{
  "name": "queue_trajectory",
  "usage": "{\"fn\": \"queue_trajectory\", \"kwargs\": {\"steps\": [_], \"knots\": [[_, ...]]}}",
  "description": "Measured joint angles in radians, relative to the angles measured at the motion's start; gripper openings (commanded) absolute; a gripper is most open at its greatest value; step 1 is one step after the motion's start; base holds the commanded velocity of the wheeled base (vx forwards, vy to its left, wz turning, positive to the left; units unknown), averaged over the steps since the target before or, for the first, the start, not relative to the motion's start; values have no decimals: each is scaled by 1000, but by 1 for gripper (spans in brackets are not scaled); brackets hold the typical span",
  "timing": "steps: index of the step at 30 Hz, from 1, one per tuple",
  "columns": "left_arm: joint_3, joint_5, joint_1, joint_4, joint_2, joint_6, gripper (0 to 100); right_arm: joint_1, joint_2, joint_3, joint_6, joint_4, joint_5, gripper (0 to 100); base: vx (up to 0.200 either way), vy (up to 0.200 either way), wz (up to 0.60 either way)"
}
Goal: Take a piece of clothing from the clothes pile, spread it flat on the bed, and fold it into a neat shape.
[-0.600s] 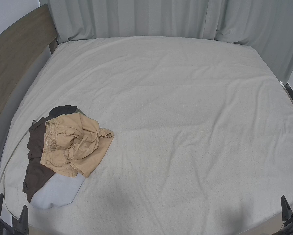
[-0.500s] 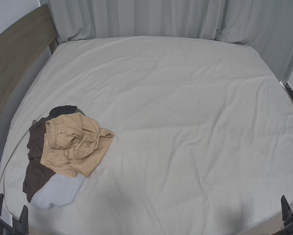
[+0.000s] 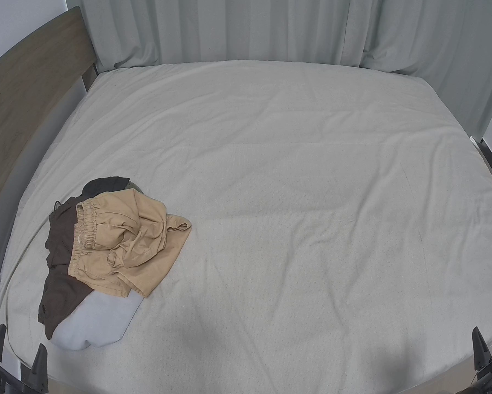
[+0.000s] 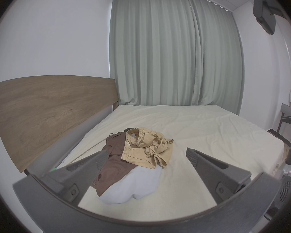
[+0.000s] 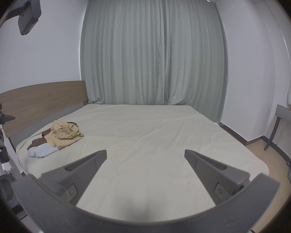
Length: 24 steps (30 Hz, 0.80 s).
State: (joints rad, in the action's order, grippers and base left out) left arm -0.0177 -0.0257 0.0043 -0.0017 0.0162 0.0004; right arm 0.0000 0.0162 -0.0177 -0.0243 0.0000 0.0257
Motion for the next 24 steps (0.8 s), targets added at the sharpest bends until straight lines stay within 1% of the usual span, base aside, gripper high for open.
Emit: {"fn": "queue_trajectory", "kwargs": {"steps": [6, 10, 12, 15, 18, 24], "knots": [[-9, -4, 1, -36, 0, -1, 100, 0, 0, 0, 7, 0, -6, 100, 0, 0, 0], [-93, -12, 1, -89, 27, -3, 100, 0, 0, 0, 8, 0, -11, 100, 0, 0, 0], [-139, -13, -3, -110, 69, -1, 100, 0, 0, 0, 10, 0, -13, 100, 0, 0, 0], [-171, -13, -10, -126, 132, 0, 100, 0, 0, 0, 12, 0, -15, 100, 0, 0, 0], [-194, -13, -33, -137, 199, -3, 100, 0, 0, 0, 13, 0, -17, 100, 0, 0, 0], [-222, 5, -114, -142, 301, -30, 100, 0, 0, 0, 14, 0, -17, 100, 0, 0, 0]]}}
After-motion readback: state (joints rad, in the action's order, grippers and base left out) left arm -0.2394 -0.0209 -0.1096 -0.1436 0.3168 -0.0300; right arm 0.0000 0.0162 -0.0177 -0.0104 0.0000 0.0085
